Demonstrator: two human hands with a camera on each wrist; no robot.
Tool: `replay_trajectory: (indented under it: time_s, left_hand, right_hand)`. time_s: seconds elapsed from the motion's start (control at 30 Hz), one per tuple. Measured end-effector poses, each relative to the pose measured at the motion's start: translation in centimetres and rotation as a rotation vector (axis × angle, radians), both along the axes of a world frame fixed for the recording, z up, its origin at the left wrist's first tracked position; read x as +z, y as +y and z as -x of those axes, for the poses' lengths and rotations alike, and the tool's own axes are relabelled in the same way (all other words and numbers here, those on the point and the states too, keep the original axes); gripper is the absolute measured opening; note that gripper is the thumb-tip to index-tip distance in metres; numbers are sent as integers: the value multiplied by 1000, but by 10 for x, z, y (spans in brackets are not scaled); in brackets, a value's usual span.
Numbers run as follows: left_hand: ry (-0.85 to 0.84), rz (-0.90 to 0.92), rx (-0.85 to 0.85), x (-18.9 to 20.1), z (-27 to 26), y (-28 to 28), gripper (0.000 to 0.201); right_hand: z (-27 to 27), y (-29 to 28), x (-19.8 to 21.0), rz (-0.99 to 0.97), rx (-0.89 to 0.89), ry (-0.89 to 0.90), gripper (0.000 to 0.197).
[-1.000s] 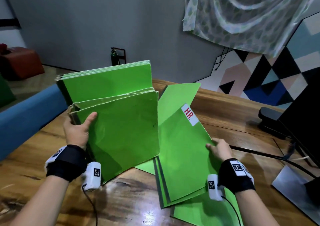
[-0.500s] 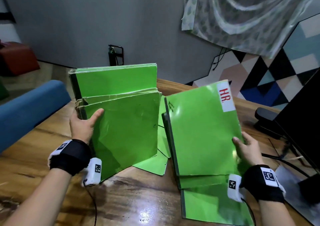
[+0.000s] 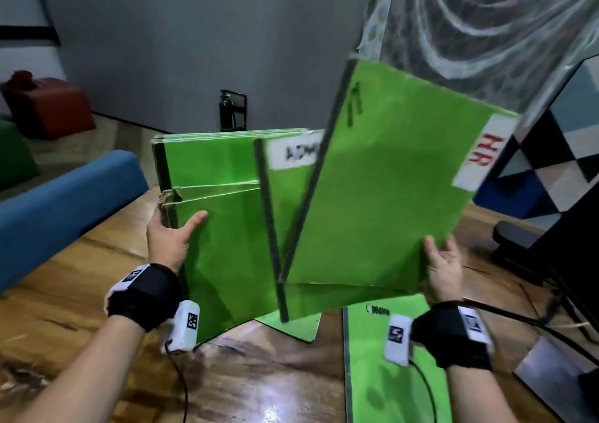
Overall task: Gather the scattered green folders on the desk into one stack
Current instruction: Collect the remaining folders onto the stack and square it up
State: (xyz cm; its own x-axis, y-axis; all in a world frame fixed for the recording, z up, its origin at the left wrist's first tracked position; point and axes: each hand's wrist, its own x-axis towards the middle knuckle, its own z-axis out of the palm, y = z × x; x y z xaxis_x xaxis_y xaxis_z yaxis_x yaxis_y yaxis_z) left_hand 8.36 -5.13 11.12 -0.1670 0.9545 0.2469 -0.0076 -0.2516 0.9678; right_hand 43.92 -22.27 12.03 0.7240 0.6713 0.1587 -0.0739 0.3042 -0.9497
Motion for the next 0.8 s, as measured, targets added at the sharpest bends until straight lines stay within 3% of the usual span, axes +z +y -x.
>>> replay_trajectory:
  time_s: [0.07,0.17,0.2,0.27,0.33,0.43,0.47,0.57,0.67,0.73,0.8]
  left_hand:
    - [-56,-15,-41,0,3,-4,82]
    - [-89,-18,-95,-5,7,-11,104]
    - [-43,-9,-99,-7,7,-14,102]
    - [43,-17,-98,-10,9,-19,78]
    - [63,-7,-89,-15,10,-16,58]
    - [63,-12,-130,-19,13,-14,41]
    - [64,-17,-141,-20,13,-14,35]
    - [68,-12,-154,-20,14,-17,37]
    - [76,-23,-136,-15,12,-25,60]
    - [98,-23,-90,-14,9,-28,51]
    - [92,-46,-63,-10,10,-30,33]
  right_hand:
    - [33,26,-20,102,56,-20,89]
    - [91,56,-51,254,285,-104,70]
    - [105,64,-59,299,348,-159,80]
    - [122,78,-64,347,392,-193,105]
    - [123,93,-57,346,375,-191,103]
    - [113,108,-38,315,383,-151,130]
    - [111,110,-32,310,404,-143,130]
    - [110,112,-27,343,464,-141,96]
    - [116,107,-34,317,432,-92,62]
    - [121,103,-41,265,377,-54,48]
    - [127,99,-43,204,340,-27,53]
